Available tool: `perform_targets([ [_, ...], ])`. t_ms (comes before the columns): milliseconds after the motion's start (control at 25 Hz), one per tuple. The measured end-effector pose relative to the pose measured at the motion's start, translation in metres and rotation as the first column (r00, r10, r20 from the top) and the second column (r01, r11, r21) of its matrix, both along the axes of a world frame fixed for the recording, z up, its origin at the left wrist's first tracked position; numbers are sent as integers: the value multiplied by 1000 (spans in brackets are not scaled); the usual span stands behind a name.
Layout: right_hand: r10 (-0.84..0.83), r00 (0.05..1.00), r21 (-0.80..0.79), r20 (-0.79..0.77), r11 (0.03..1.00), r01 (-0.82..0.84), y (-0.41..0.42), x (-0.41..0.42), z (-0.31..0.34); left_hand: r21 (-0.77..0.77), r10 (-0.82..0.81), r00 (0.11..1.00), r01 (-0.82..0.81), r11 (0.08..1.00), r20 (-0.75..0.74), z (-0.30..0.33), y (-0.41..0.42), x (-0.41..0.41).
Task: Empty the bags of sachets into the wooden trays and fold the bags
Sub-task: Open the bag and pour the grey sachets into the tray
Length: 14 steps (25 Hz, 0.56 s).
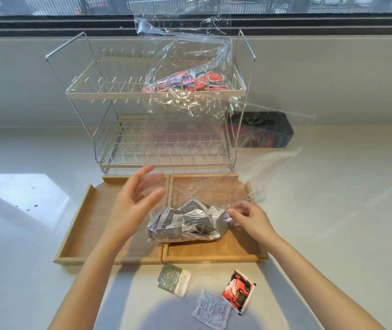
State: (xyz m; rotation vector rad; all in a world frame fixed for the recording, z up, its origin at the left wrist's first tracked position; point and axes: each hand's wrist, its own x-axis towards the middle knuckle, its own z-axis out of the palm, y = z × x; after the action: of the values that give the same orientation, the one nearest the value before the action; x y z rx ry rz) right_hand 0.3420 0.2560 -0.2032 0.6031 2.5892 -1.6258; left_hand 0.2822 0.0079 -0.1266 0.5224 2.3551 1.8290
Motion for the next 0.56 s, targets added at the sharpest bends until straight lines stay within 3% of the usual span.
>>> perform_targets([
  [80, -2, 1000, 32, 3, 999, 2, -2, -2, -3, -252, -37, 999, 43, 967, 31, -28, -7, 11],
  [160, 7, 1000, 95, 1, 995, -7, -3, -2, -6, -368, -19, 999, 35, 929, 46, -59, -10, 19],
  [240, 58, 998, 85, 14, 995, -59, -4, 0, -9, -369, 7, 999, 6, 929, 31, -83, -10, 24],
  [400, 313, 947, 74, 77, 945, -318, 1, 11, -13, -349, 88, 994, -60, 935, 65, -105, -11, 22],
  [560, 180, 973, 184, 141, 962, -204, 1, 7, -20, -371, 119, 992, -96, 924, 40, -107, -9, 18],
])
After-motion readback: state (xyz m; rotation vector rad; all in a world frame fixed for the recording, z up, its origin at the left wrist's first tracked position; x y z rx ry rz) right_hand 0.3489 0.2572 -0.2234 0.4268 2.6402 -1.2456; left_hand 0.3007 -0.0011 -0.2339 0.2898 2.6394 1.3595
